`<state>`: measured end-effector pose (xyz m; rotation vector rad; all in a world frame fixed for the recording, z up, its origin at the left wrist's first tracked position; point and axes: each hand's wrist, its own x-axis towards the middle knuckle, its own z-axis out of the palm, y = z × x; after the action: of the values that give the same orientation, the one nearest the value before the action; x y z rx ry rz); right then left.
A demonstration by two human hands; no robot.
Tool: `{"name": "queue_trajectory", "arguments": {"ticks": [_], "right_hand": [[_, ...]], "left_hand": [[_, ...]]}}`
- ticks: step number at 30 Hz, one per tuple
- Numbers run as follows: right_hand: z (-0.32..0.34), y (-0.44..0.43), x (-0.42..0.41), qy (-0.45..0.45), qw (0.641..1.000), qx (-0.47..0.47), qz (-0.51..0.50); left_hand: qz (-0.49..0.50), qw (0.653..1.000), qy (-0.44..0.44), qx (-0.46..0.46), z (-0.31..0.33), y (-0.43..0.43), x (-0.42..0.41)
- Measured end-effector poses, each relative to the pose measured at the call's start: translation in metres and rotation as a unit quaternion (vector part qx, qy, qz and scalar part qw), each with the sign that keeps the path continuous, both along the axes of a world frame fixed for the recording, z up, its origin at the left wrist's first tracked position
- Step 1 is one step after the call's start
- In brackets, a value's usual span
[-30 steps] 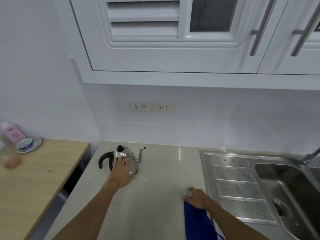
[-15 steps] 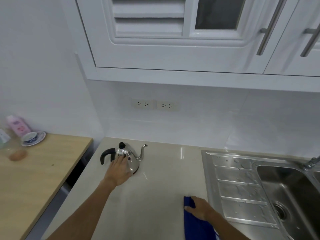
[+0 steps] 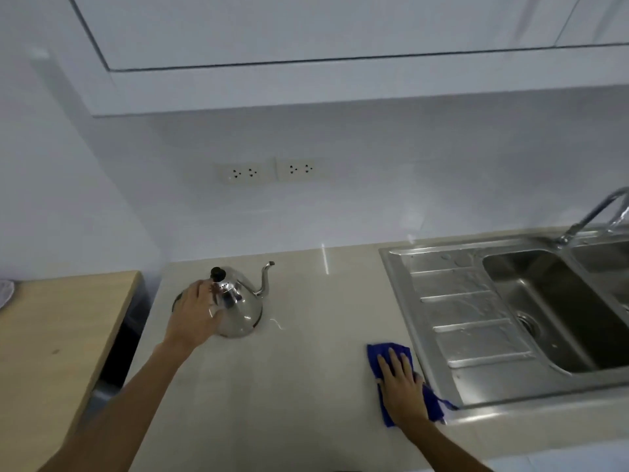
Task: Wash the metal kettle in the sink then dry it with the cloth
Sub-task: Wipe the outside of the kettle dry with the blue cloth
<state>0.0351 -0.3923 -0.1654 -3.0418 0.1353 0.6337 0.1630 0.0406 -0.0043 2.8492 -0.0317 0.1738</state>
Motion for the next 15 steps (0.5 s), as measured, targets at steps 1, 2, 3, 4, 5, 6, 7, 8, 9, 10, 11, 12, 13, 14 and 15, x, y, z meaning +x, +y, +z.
{"name": "queue_trajectory", "arguments": {"ticks": [1, 2, 3, 4, 5, 6, 7, 8, 9, 10, 11, 12, 13, 14, 15], "right_hand": [[0.007, 0.006, -0.002, -0.001, 1.0, -0.004, -0.009], [0.008, 0.011, -0.003, 0.01, 1.0, 0.004, -0.024], [0.009, 0.014, -0.004, 0.02, 0.999, 0.012, -0.033], [0.008, 0.016, -0.005, 0.024, 0.999, 0.016, -0.044], [0.007, 0.018, -0.005, 0.02, 0.998, 0.014, -0.053], [0.008, 0.019, -0.004, 0.017, 0.998, 0.009, -0.055], [0.009, 0.019, -0.003, 0.013, 0.998, 0.0, -0.058], [0.012, 0.02, -0.001, 0.01, 0.998, -0.002, -0.064], [0.02, 0.021, 0.0, 0.008, 0.998, -0.005, -0.07], [0.029, 0.022, 0.001, 0.011, 0.997, -0.003, -0.07], [0.039, 0.024, 0.0, -0.004, 0.997, 0.011, -0.072], [0.042, 0.025, 0.0, -0.028, 0.995, 0.046, -0.089], [0.045, 0.027, 0.0, -0.06, 0.988, 0.092, -0.112], [0.052, 0.03, 0.001, -0.077, 0.976, 0.146, -0.14], [0.061, 0.035, 0.004, -0.082, 0.961, 0.204, -0.167]], "left_hand": [[0.0, 1.0, 0.009, -0.006, -0.002, 0.007, 0.005], [-0.002, 1.0, 0.023, -0.01, -0.003, 0.014, 0.009], [-0.009, 0.999, 0.035, -0.011, -0.004, 0.021, 0.014], [-0.019, 0.999, 0.041, -0.01, -0.006, 0.028, 0.019], [-0.033, 0.998, 0.044, -0.006, -0.01, 0.035, 0.024], [-0.049, 0.998, 0.046, 0.002, -0.014, 0.042, 0.028], [-0.058, 0.997, 0.052, 0.005, -0.016, 0.048, 0.033], [-0.055, 0.997, 0.058, 0.004, -0.018, 0.052, 0.037], [-0.043, 0.997, 0.068, -0.002, -0.019, 0.054, 0.041], [-0.03, 0.996, 0.079, -0.011, -0.019, 0.055, 0.042], [-0.021, 0.995, 0.091, -0.021, -0.02, 0.056, 0.043], [-0.019, 0.995, 0.098, -0.031, -0.021, 0.058, 0.043], [-0.021, 0.994, 0.102, -0.04, -0.023, 0.06, 0.043], [-0.028, 0.993, 0.104, -0.049, -0.025, 0.063, 0.044], [-0.031, 0.992, 0.105, -0.059, -0.027, 0.064, 0.046]]}}
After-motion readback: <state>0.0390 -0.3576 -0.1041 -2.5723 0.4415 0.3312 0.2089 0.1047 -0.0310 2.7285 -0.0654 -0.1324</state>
